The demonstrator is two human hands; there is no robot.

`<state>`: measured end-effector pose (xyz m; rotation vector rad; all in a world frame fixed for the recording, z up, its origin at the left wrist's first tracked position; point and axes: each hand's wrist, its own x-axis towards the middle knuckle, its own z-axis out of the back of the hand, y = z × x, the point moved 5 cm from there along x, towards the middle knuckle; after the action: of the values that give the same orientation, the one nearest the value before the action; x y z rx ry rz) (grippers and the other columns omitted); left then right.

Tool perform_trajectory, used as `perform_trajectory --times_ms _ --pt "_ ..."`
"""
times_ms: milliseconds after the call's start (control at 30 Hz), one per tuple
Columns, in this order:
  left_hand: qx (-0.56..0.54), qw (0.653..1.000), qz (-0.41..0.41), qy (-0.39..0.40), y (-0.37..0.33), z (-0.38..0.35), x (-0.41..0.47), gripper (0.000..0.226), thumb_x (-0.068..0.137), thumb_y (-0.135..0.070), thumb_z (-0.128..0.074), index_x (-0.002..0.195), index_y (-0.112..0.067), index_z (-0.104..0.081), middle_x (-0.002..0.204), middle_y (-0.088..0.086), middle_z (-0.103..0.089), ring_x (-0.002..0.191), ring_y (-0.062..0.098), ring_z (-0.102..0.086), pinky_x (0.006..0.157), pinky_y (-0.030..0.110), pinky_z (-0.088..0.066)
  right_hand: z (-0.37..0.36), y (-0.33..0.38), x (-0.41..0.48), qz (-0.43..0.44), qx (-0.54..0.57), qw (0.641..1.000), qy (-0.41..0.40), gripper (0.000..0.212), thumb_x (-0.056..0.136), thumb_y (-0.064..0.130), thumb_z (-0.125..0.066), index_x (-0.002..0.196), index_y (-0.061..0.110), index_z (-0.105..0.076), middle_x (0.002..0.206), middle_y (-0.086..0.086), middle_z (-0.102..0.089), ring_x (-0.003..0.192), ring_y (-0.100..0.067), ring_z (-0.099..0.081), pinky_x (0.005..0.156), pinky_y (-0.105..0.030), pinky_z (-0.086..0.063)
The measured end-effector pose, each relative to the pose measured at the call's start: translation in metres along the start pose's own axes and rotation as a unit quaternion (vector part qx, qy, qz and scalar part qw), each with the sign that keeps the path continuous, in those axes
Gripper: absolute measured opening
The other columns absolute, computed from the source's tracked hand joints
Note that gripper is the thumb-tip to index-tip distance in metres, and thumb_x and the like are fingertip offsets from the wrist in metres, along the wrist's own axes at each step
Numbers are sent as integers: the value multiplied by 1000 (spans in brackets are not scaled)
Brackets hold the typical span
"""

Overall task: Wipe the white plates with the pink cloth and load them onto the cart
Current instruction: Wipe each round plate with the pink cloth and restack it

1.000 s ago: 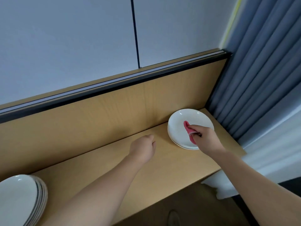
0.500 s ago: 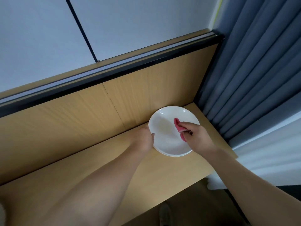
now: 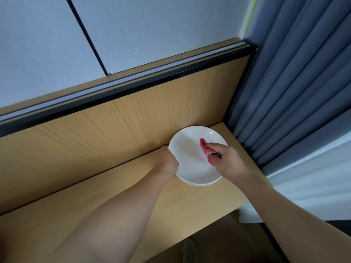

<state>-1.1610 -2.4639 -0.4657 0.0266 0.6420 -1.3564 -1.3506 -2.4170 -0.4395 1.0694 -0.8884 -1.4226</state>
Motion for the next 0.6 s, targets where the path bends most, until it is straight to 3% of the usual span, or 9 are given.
perform_trajectory --times_ms 33,133,233,333,433,600 --pt "-10 1000 8 -1 1 0 1 40 93 -10 -48 131 1 -43 116 15 -59 108 33 -58 72 29 -35 1 1 -1 2 -5 1000 -3 36 95 -3 -44 105 16 -73 95 14 -67 69 -8 -45 75 -22 -42" --pt "-54 998 23 11 3 0 4 30 87 -2 -49 116 0 -42 80 4 -55 75 26 -57 52 28 -38 2 5 -3 6 -6 1000 0 37 96 -2 -44 107 19 -73 97 9 -68 69 -10 -43 75 -23 -41" --pt "-118 993 11 11 4 5 0 20 87 -1 -48 103 -7 -37 79 4 -53 73 27 -58 55 33 -46 2 10 -3 4 -7 1000 0 38 96 -1 -44 106 20 -74 95 14 -67 69 -10 -44 74 -21 -41" --pt "-136 991 -9 -8 12 12 -8 15 90 -2 -45 100 -8 -35 72 -1 -46 64 19 -48 48 28 -36 -1 23 -4 20 -24 1000 -2 37 95 -4 -43 103 17 -74 88 22 -65 67 -9 -44 73 -20 -40" --pt "-145 989 -15 -27 30 21 -17 11 93 -5 -43 101 -7 -36 72 -1 -45 61 15 -45 47 28 -32 -9 39 -4 30 -30 999 5 34 95 -4 -44 102 12 -73 98 23 -69 69 -8 -48 76 -22 -44" --pt "-191 980 5 -47 75 43 -34 13 95 -8 -42 108 -6 -39 83 -2 -48 76 23 -52 58 30 -41 -45 68 -4 46 -52 997 27 36 94 -3 -42 105 12 -73 72 30 -60 61 -3 -46 68 -11 -39"
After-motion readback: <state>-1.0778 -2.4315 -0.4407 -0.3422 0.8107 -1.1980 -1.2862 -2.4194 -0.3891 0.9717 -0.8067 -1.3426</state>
